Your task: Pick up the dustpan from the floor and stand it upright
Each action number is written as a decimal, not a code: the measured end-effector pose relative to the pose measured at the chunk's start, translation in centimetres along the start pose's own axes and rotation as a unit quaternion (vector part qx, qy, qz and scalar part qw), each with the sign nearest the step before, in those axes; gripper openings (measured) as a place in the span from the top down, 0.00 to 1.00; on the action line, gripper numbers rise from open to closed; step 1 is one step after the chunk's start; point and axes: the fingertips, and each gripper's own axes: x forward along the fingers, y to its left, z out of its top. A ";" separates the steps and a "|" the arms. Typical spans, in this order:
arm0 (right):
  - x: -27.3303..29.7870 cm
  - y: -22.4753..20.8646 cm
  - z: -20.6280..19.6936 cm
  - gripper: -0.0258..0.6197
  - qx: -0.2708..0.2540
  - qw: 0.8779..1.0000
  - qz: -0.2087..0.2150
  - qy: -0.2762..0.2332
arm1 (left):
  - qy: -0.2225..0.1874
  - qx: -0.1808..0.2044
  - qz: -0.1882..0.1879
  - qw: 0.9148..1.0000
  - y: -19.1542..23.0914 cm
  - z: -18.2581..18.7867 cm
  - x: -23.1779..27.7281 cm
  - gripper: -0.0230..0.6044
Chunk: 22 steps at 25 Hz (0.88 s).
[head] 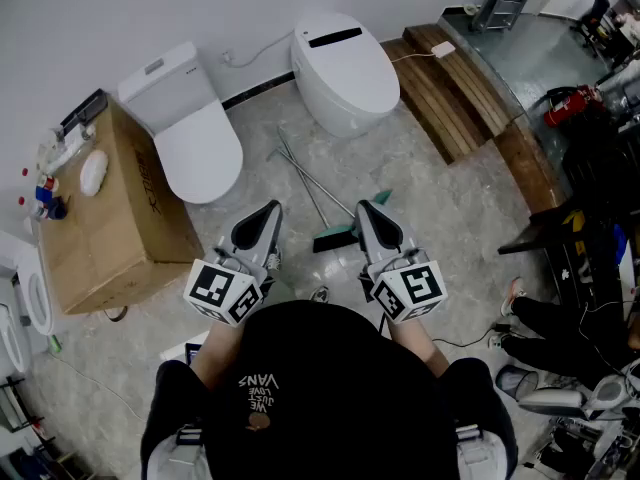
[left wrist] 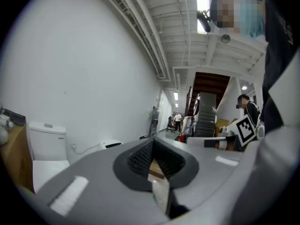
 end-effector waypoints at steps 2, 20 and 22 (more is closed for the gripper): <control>0.2 0.0 0.3 0.96 0.004 1.000 0.006 -0.008 | -0.005 -0.007 0.000 1.000 0.1 -0.1 0.2 0.88; 15.2 -4.1 -9.0 0.83 0.007 0.993 -0.083 0.083 | 0.129 -0.061 -0.061 0.988 14.9 -8.0 10.6 0.79; 17.8 -4.8 -10.4 0.82 0.008 0.990 -0.100 0.100 | 0.146 -0.067 -0.068 0.985 18.0 -8.8 12.1 0.76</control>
